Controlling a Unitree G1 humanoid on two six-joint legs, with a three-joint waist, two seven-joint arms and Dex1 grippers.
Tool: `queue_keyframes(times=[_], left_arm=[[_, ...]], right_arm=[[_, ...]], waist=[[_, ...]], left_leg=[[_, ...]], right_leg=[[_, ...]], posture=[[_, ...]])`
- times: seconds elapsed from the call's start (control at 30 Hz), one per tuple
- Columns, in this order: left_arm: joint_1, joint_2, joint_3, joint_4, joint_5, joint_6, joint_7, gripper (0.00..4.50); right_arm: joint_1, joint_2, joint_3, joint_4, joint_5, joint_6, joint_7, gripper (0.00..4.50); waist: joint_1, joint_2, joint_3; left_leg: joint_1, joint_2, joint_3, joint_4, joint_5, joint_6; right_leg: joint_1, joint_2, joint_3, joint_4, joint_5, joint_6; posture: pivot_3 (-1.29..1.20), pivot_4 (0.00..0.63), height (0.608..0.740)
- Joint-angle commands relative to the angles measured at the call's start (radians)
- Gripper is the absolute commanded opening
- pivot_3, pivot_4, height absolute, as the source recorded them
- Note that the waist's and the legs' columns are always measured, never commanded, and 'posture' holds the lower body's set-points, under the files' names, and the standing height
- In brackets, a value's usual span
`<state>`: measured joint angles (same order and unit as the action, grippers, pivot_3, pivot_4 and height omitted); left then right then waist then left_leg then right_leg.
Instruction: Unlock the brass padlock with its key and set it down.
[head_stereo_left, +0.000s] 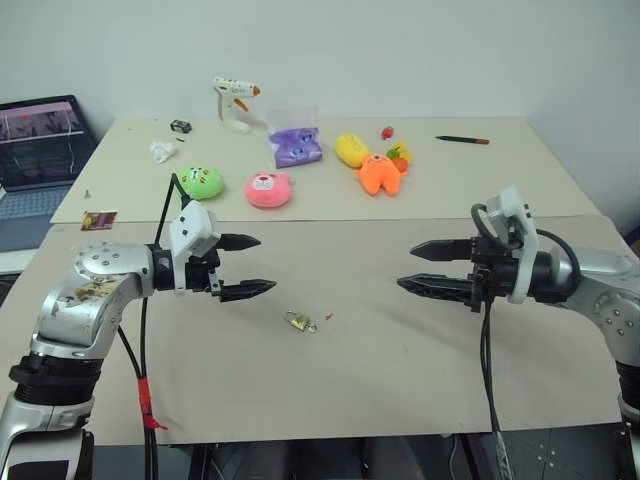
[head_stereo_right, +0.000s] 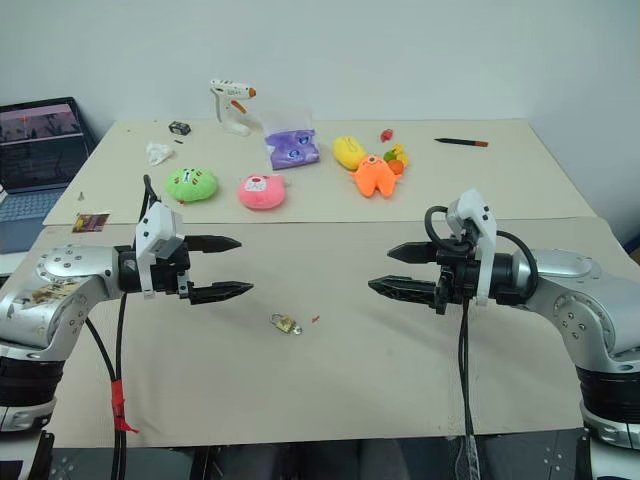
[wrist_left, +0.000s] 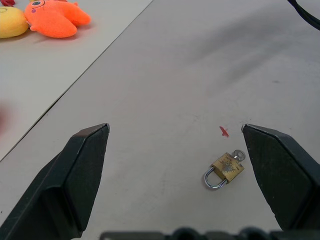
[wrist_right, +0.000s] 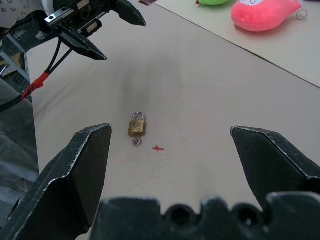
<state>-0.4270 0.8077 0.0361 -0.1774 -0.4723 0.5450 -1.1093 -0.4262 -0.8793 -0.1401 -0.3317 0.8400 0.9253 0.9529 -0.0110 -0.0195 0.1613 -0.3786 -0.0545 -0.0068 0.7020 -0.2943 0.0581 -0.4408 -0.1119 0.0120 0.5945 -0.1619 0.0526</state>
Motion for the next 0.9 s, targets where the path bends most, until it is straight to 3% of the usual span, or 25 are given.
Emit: queue_keyframes(times=[0.03, 0.17, 0.3, 0.5, 0.73, 0.9], left_arm=[[-0.042, 0.003, 0.007, 0.037, 0.008, -0.037, -0.016, 4.5], [-0.162, -0.042, -0.082, 0.219, 0.093, -0.195, -0.096, 4.5], [-0.217, -0.119, -0.143, 0.341, 0.091, -0.378, -0.28, 4.5], [-0.314, -0.208, -0.292, 0.656, 0.23, -0.734, -0.488, 4.5], [-0.475, -0.322, -0.43, 1.044, 0.279, -1.002, -0.505, 4.5], [-0.544, -0.384, -0.501, 1.165, 0.311, -1.128, -0.505, 4.5]], right_arm=[[0.026, -0.043, 0.003, -0.041, -0.049, -0.033, 0.0, 4.47], [0.078, -0.032, -0.012, -0.063, -0.084, -0.042, -0.057, 4.47], [0.152, -0.028, -0.074, -0.153, -0.061, -0.022, -0.108, 4.47], [0.321, -0.004, -0.21, -0.278, -0.025, 0.002, -0.206, 4.47], [0.43, 0.024, -0.305, -0.367, 0.013, 0.009, -0.301, 4.47], [0.472, 0.021, -0.349, -0.397, 0.039, 0.011, -0.343, 4.47]], waist=[[0.0, 0.0, 0.0], [0.019, 0.0, 0.0], [0.022, 0.0, 0.0], [0.023, 0.0, 0.0], [0.021, 0.0, 0.0], [0.024, 0.0, 0.0]], left_leg=[[0.0, 0.0, 0.0, 0.0, 0.0, 0.0], [0.0, 0.0, -0.001, 0.001, 0.0, 0.0], [-0.001, -0.001, 0.001, 0.001, 0.001, -0.001], [-0.003, 0.0, 0.001, 0.002, -0.001, 0.001], [-0.004, 0.0, 0.001, 0.004, -0.002, 0.003], [-0.006, 0.0, 0.001, 0.009, -0.003, 0.006]], right_leg=[[0.0, 0.0, 0.0, 0.0, 0.0, 0.0], [0.001, 0.0, -0.002, 0.0, 0.0, 0.0], [0.001, 0.0, -0.001, 0.0, 0.0, 0.0], [0.0, 0.0, -0.001, 0.0, 0.0, 0.0], [0.0, 0.0, -0.001, -0.001, 0.0, 0.0], [0.001, 0.0, -0.002, 0.0, 0.0, 0.001]], posture=[[0.0, 0.15, 0.739], [0.0, 0.15, 0.739], [0.0, 0.15, 0.739], [0.0, 0.15, 0.739], [0.0, 0.15, 0.739], [0.0, 0.15, 0.739]])
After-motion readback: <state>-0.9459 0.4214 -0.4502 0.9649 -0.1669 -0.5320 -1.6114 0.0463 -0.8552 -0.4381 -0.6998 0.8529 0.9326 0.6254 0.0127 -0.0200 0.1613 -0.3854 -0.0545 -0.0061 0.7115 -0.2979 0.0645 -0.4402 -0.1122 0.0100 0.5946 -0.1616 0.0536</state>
